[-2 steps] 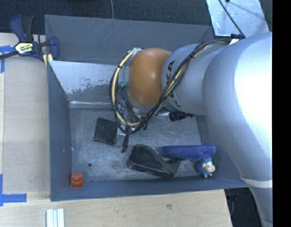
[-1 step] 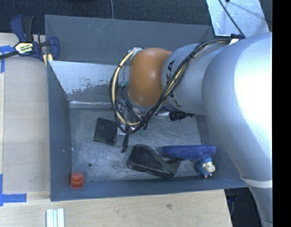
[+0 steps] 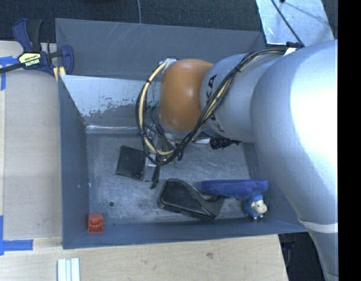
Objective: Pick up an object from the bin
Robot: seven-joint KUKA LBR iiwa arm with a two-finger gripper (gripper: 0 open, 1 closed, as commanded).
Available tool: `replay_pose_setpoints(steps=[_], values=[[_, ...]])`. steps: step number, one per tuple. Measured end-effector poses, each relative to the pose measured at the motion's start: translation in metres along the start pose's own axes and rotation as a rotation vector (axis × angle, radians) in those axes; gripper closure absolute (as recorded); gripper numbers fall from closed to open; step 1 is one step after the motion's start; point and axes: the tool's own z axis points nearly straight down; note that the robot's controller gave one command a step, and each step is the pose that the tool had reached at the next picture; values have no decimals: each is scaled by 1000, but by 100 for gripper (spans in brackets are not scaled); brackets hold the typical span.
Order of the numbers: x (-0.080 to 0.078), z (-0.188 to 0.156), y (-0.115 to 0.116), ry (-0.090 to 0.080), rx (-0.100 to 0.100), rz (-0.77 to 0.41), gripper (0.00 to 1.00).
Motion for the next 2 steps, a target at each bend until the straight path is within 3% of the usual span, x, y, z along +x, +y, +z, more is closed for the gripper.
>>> replay_pose_setpoints(steps=[1, 2], values=[[-1, 0, 0, -1, -1, 1, 0], [-2, -2, 0, -4, -2, 1, 100]])
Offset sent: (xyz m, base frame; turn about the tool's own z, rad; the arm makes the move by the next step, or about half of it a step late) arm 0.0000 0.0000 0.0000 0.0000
